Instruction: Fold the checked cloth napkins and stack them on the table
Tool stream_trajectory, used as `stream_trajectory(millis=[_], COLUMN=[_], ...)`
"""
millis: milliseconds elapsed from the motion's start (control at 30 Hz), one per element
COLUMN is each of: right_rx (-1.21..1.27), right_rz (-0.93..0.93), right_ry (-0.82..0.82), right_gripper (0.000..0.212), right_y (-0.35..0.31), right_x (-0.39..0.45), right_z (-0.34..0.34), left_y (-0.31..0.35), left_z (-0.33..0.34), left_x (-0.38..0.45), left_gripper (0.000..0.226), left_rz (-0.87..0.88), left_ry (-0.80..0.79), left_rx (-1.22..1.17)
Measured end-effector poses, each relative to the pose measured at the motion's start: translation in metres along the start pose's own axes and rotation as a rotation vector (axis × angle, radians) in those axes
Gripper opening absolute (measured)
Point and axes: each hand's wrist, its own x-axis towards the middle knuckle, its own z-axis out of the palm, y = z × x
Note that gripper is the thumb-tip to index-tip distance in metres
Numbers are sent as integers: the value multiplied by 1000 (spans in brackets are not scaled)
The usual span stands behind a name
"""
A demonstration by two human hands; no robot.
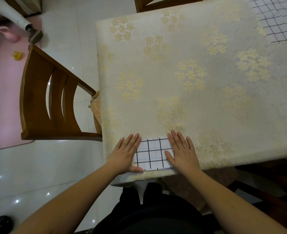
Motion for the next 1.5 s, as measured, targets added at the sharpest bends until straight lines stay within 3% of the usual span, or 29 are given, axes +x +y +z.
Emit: stream_trajectory(millis=[233,333,533,633,767,933,1133,1300,1500], right_rx=[67,130,324,308,50,-112,-119,-137,-116], right_rz=[-59,-23,82,63,-66,-184,-287,-330,-371], right_ry=[-95,-112,0,8,7,4,-32,24,-40], right_gripper=[80,71,57,53,53,48,65,60,57], right_y=[7,1,-29,-47,-77,-140,-241,-330,-418], right_x=[2,3,-4,-11,-24,-44,-79,-115,-134], right_z=[-17,-30,-55,-63,-66,-63,-69,-51,-41], left_y=[16,18,16,11,-3,-17,-46,-83,-124], left_z=[-24,-31,-43,-48,-43,-24,3,25,62], left_x=[-1,-2,-22,-50,-94,-161,-240,-316,-398], left_gripper=[128,125,75,61,57,58,68,67,70], left_rz=[-76,-76,-151,-198,-219,-299,-387,-456,-552], left_ry=[-82,-91,180,189,120,126,209,244,234], left_rx=[-9,-39,-333,-269,6,-12,-91,-123,-198])
